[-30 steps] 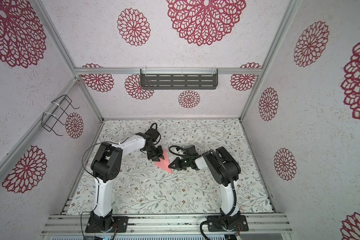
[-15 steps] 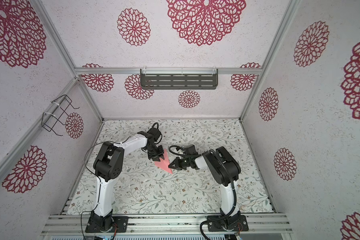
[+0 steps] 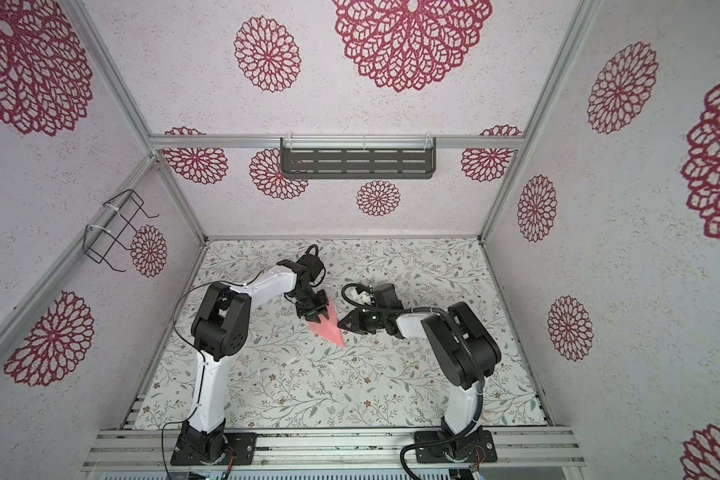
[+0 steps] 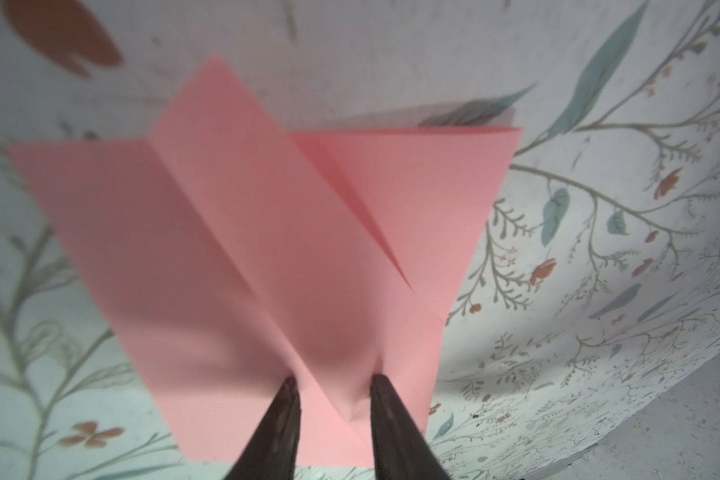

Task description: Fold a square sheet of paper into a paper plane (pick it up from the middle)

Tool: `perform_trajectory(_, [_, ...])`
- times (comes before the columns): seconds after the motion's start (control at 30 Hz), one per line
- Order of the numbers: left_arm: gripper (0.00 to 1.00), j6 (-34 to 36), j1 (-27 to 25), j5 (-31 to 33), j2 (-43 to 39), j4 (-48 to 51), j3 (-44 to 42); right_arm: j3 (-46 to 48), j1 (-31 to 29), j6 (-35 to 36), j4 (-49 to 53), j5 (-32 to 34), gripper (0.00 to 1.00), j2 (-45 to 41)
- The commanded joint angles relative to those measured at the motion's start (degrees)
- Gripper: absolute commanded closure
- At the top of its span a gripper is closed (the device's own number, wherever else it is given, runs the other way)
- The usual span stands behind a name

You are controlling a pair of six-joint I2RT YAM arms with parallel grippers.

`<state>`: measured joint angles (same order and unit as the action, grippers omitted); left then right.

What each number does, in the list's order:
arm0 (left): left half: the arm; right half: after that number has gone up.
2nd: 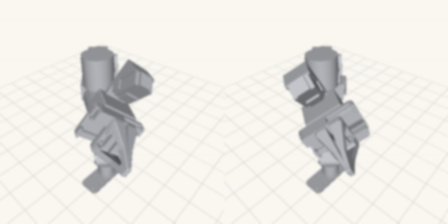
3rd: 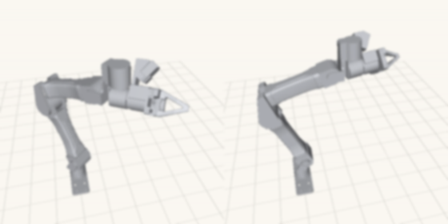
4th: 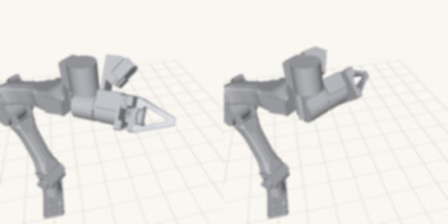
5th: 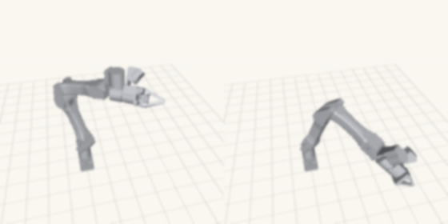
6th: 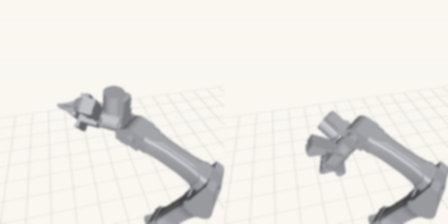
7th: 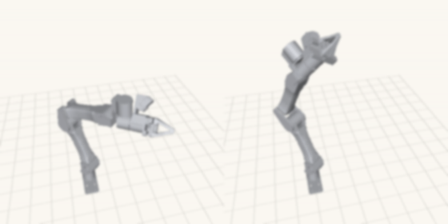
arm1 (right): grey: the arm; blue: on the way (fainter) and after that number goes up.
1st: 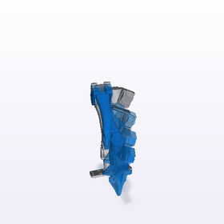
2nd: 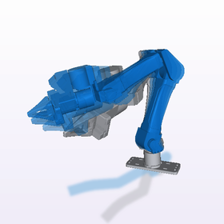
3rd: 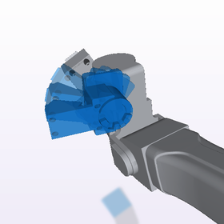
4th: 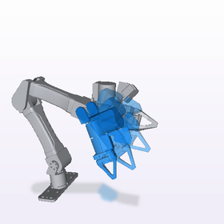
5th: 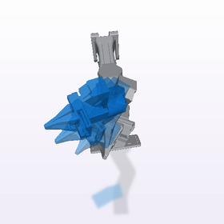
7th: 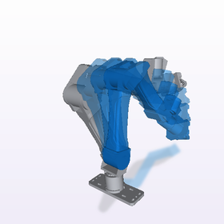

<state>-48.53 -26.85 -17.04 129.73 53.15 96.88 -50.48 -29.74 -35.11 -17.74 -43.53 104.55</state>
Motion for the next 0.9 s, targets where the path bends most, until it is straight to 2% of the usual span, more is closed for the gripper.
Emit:
perform_trajectory(0.0, [0.67, -0.41, 0.04, 11.76, 13.99, 2.97, -6.20, -2.26, -1.57, 3.38, 3.85, 1.45, 0.80, -0.59])
perform_trajectory(0.3, [0.68, -0.08, 0.00, 11.24, 15.59, 3.48, -5.29, -5.33, -3.35, 3.04, 4.28, 0.99, 0.91, 5.02])
perform_trajectory(0.87, [0.69, 0.19, 0.10, 10.54, 16.57, 3.51, -4.77, -5.07, -2.65, 5.31, 7.80, 3.49, 0.93, 7.91])
